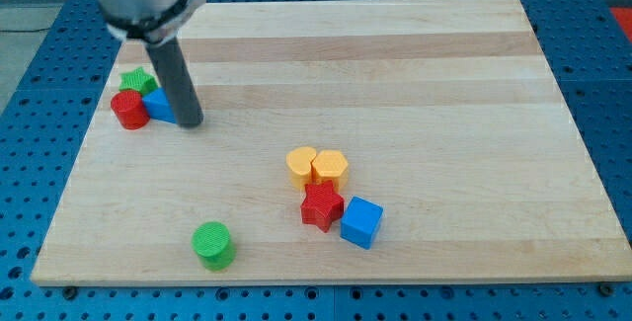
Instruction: Push the green circle towards up
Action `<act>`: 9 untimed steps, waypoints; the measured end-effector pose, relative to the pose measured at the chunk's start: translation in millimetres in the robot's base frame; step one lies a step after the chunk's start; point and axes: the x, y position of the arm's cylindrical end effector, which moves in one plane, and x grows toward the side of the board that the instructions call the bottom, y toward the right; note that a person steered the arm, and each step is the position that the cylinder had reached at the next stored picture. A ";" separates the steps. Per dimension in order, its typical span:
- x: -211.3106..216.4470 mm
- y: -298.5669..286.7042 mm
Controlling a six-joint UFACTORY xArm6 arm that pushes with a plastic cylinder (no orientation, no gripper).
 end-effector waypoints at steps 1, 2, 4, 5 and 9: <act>58.8 -15.0; 114.2 -24.0; 168.8 -17.0; 168.9 12.2; 167.0 119.9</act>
